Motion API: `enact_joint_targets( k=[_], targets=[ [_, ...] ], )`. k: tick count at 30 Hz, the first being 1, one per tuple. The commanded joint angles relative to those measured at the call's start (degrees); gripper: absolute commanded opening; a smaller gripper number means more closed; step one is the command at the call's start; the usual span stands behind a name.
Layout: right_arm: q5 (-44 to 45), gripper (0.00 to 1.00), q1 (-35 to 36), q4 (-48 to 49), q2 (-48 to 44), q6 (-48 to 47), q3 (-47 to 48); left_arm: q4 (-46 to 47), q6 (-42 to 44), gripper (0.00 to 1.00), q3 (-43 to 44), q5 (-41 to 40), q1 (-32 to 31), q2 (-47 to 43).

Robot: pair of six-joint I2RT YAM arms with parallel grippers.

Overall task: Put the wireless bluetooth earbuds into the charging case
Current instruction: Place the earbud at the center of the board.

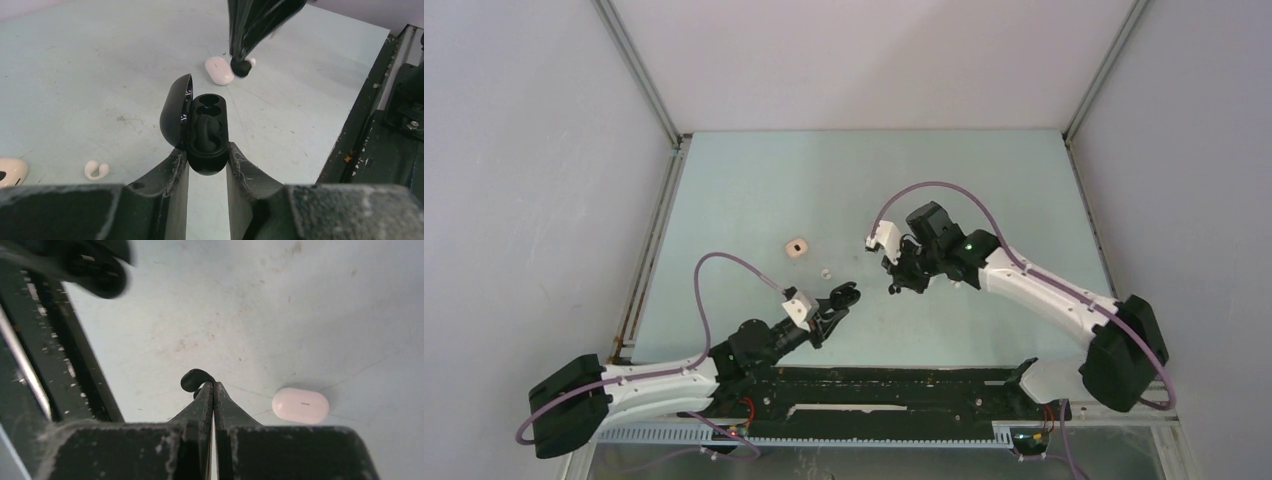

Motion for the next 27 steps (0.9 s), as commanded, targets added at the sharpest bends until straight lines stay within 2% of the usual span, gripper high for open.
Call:
enact_joint_targets(
  k=[1, 7, 13, 20, 25, 27],
  targets=[
    [7.4, 0.0, -0.3, 5.7, 6.7, 3.6, -1.0, 1.0, 0.7, 0.0, -2.8, -2.4, 0.2, -2.9],
    [9.1, 0.0, 0.1, 5.9, 19.0, 5.3, -0.6, -1.0, 1.1, 0.0, -4.6, -4.4, 0.2, -9.4],
    [7.2, 0.0, 0.0, 5.4, 24.5, 4.9, 0.6, -2.2, 1.2, 0.0, -6.1, -5.5, 0.2, -14.7],
    [1.5, 0.12, -3.9, 2.5, 22.9, 4.3, 1.7, -2.0, 1.5, 0.0, -5.5, -4.2, 0.2, -12.8],
    [-2.6, 0.23, -6.4, 1.4, 20.1, -1.0, 1.8, -1.3, 1.6, 0.0, -5.3, -3.7, 0.2, -11.5],
    [-4.1, 0.24, -6.9, -0.8, 20.8, -2.8, 3.0, -1.1, 1.5, 0.0, -5.2, -3.5, 0.2, -11.2]
  ],
)
